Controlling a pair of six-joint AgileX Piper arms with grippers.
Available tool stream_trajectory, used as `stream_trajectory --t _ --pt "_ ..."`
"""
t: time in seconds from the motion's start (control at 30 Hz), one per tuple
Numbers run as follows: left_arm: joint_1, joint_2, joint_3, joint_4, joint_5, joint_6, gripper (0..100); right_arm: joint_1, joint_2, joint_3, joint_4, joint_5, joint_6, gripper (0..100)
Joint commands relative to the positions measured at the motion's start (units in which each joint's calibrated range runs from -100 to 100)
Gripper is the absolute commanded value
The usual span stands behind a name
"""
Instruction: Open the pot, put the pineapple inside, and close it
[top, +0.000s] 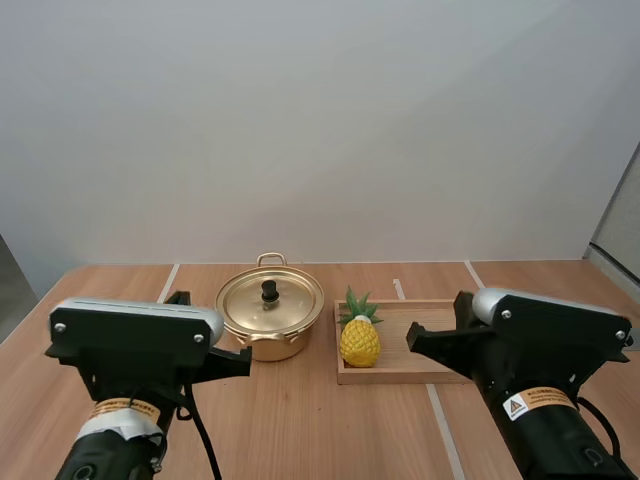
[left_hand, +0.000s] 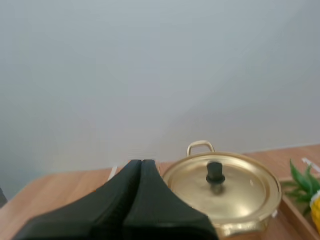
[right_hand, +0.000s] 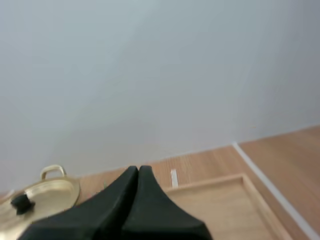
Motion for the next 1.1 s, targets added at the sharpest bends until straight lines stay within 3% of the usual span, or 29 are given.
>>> stream_trajectory --t 0.0,0.23,0.3,0.4,0.5,0.57,0.7,0.8,1.07 --pt "-0.02 -0.30 0.00 0.47 -15.32 -0.25 0 -0.20 -0.45 0.00 -0.54 -17.86 -0.24 0" --pt "-0.02 -0.30 -0.95 1.63 -42.37 3.21 0 -0.20 -0.45 0.00 -14.75 -49.90 -0.24 0" --pt "-0.02 -0.30 -3.53 1.63 -43.40 3.29 0 -0.20 -0.45 0.00 -16.28 -58.21 -1.06 0" --pt "-0.02 -0.30 -7.07 1.72 -42.22 3.03 0 -0.20 -0.45 0.00 -16.50 -61.51 -4.50 0" --pt "-0.02 -0.30 -10.77 1.72 -34.23 3.03 0 -0.20 -0.45 -0.80 -16.10 -53.84 -12.34 0" --pt "-0.02 -0.30 -13.59 1.72 -26.02 3.13 0 -0.20 -0.45 -3.61 -11.85 -47.06 -12.20 0" --pt "-0.02 -0.30 -17.51 1.72 -20.91 3.13 0 -0.20 -0.45 -16.17 -0.94 -11.26 -12.19 0" --pt "-0.02 -0.30 -20.23 1.72 -19.72 4.03 0 -0.06 1.88 -23.96 0.94 6.62 -12.19 0" --pt "-0.02 5.42 -34.53 1.57 2.72 2.02 0 -0.06 10.63 -38.51 -2.75 11.18 -12.55 0"
